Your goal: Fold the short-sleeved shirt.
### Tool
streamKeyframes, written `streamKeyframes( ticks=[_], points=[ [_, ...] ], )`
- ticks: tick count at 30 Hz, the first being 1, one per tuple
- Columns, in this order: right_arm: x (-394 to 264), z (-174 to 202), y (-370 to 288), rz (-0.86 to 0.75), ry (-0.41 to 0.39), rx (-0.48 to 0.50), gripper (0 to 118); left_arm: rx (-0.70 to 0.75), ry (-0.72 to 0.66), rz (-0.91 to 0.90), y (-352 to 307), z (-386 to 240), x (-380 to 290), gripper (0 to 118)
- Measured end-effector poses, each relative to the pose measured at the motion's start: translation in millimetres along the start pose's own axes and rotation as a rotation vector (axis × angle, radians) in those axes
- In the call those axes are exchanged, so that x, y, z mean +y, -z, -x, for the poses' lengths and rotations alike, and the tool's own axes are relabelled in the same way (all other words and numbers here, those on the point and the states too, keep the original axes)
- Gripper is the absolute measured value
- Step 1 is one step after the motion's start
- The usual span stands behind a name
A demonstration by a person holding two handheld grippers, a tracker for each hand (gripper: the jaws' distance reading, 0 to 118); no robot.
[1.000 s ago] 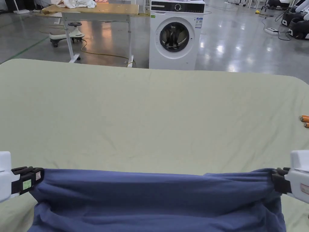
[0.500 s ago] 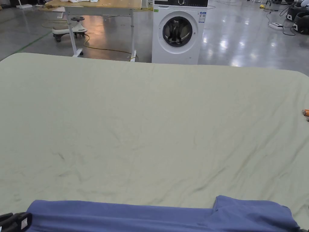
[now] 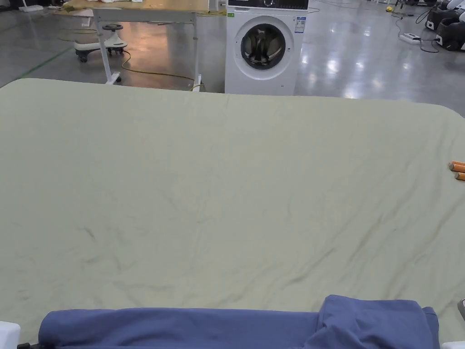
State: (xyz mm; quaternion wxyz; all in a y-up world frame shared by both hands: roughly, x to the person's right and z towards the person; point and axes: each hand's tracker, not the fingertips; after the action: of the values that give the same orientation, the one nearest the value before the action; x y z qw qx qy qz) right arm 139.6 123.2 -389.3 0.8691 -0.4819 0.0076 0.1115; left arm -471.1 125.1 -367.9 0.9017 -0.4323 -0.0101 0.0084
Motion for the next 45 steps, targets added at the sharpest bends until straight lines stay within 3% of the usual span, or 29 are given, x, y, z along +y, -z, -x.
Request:
streamKeyframes(
  ticks=[1,5,11,13,19,22,24,25,27,28,29,36,45],
  points=[
    [1.8,1.1,-5.3,-0.005,-0.001,-0.003,10,-0.013,-0.027,-0.014,-2.4,0.5,2.3,16],
    [13.5,3.3,-28.1,-0.050,-0.001,-0.079,79,-0.030,-0.085,-0.103,-15.6,-3.6,19.2,55],
    [46.1,13.1,-64.0,-0.248,0.021,-0.101,83,-0.050,-0.080,-0.266,-24.6,-28.6,59.1,56],
    [59.5,20.8,-66.3,-0.332,0.054,-0.125,83,-0.046,-0.074,-0.317,-23.4,-41.4,72.3,56],
    [93.3,51.5,-55.7,-0.627,0.162,-0.065,83,0.012,-0.026,-0.473,-20.1,-77.1,99.9,55],
    [107.7,69.9,-52.0,-0.716,0.202,-0.045,81,0.048,-0.010,-0.579,-24.8,-91.3,107.3,51],
    [114.1,80.6,-53.4,-0.775,0.219,-0.038,71,0.078,0.008,-0.640,-23.6,-95.3,110.4,37],
    [117.0,86.1,-54.4,-0.796,0.222,-0.043,59,0.095,0.017,-0.664,-25.8,-98.4,111.6,27],
    [121.5,94.4,-55.6,-0.838,0.219,-0.063,15,0.117,0.035,-0.692,-29.0,-103.7,113.9,12],
    [122.9,98.1,-56.2,-0.860,0.217,-0.074,6,0.134,0.036,-0.702,-30.6,-105.1,114.3,6],
    [124.0,101.1,-56.6,-0.862,0.216,-0.082,6,0.145,0.038,-0.712,-32.2,-105.1,114.2,0],
    [131.8,113.5,-58.7,-0.882,0.208,-0.055,2,0.179,0.024,-0.673,-47.6,-75.2,110.1,0],
    [135.8,123.9,-47.9,-0.835,0.145,0.002,2,-0.110,-0.191,-0.243,-40.1,46.5,75.7,0]
  ],
)
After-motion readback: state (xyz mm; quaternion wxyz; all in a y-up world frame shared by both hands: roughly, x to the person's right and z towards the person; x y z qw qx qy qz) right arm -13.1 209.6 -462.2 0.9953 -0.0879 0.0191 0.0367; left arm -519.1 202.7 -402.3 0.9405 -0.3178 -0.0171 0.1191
